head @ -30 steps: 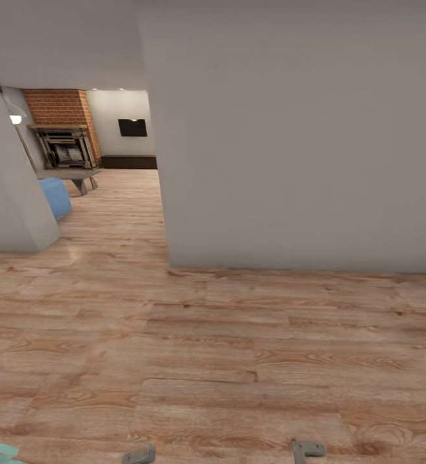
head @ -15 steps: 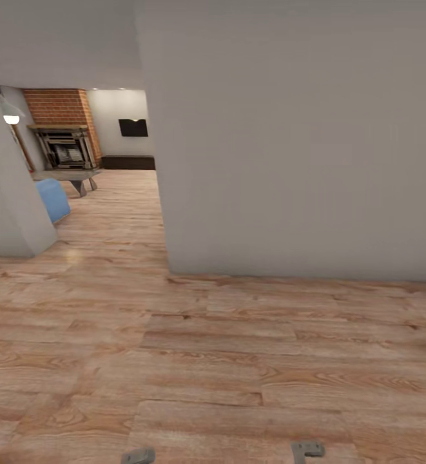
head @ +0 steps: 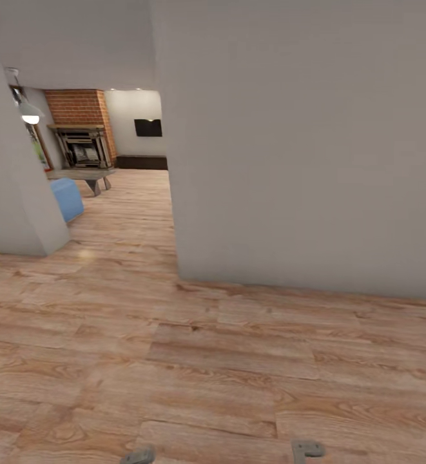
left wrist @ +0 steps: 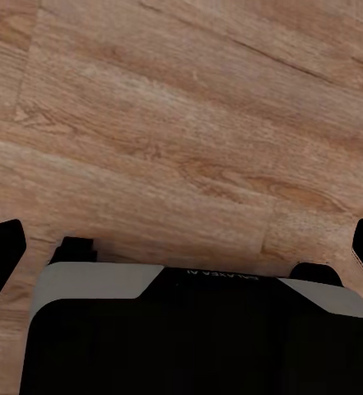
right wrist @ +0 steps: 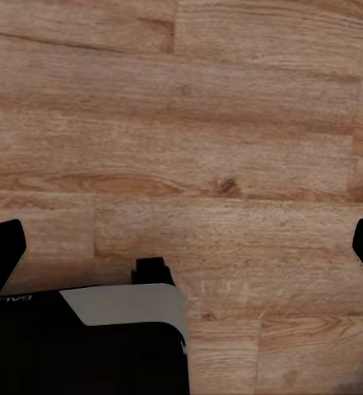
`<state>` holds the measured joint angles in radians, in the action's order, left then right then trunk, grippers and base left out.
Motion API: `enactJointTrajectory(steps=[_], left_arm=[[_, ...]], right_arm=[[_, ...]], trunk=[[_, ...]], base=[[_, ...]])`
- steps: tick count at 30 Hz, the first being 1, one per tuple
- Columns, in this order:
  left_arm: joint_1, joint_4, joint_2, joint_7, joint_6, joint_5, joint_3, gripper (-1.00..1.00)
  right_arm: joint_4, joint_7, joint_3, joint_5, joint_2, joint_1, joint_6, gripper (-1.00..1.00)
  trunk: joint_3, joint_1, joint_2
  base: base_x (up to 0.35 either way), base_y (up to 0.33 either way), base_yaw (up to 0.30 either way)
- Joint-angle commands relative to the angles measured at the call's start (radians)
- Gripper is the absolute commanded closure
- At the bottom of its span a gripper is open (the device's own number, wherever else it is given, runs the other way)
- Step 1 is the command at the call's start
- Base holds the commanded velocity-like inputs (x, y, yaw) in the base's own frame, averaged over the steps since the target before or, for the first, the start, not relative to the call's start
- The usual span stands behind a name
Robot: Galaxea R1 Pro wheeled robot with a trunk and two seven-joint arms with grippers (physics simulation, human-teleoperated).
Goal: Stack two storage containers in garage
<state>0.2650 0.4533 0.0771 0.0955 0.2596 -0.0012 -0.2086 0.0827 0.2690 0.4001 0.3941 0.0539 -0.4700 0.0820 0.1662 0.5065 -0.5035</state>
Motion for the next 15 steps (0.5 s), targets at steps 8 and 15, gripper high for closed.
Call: enactJointTrajectory(steps=[8, 15], left_arm=[[0.000, 0.002, 0.001, 0.006, 0.007, 0.000, -0.008, -1.00], [0.000, 0.002, 0.001, 0.006, 0.007, 0.000, -0.008, -1.00]], right_arm=[[0.002, 0.006, 0.009, 0.006, 0.000, -0.001, 0.007, -1.00], [0.002, 0.006, 0.009, 0.006, 0.000, -0.001, 0.007, -1.00]], trunk=[[0.002, 0.001, -0.002], [0.002, 0.001, -0.002]], base=[[0.333, 0.000, 0.003], [0.333, 0.000, 0.008]])
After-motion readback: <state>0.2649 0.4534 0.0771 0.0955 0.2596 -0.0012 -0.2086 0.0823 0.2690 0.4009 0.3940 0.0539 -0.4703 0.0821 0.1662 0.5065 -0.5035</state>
